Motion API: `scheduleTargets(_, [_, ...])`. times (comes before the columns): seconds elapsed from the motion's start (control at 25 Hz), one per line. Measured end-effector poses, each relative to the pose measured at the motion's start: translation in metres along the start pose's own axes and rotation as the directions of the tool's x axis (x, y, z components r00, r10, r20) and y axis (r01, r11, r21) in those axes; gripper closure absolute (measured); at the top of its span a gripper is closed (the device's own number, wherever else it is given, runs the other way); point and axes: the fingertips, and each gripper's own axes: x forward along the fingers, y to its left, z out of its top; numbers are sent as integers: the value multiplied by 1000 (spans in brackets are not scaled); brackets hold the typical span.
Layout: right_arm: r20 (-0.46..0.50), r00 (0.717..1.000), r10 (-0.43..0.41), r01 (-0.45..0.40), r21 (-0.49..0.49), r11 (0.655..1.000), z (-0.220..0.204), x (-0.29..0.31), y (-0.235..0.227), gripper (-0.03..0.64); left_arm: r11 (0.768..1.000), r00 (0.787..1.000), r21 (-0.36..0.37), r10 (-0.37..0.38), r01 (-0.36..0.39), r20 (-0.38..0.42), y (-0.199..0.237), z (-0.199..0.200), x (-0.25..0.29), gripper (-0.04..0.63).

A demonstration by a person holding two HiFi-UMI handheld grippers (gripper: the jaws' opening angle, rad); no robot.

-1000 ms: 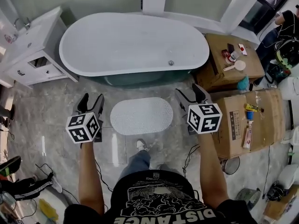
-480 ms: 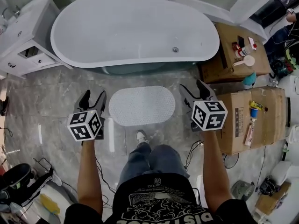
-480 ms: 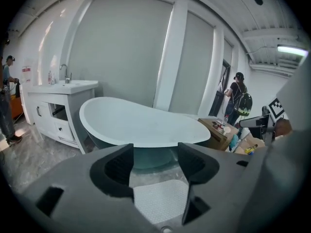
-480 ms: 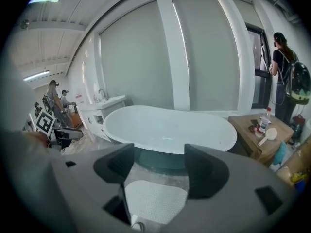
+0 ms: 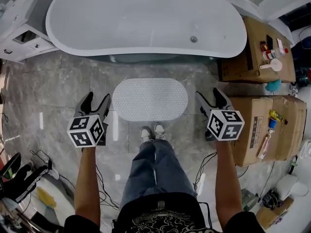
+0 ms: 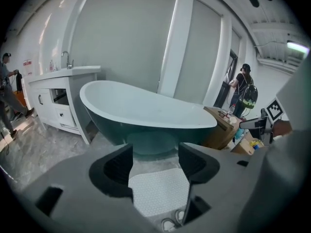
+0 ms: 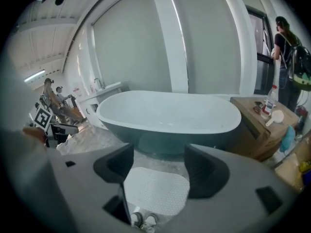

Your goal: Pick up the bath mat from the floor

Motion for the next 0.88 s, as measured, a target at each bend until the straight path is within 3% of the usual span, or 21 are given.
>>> scheduleTargets(0.32, [-102,992,75,-73,19,997,-82,59,-31,279,996,997,-83,22,-28,-70,9,-66,47,288])
scheduleTargets(0.88, [-190,974,121,-113,51,992,-200,132,-53,268,992,987,-124,10,-30,-162,16,-190,116,273])
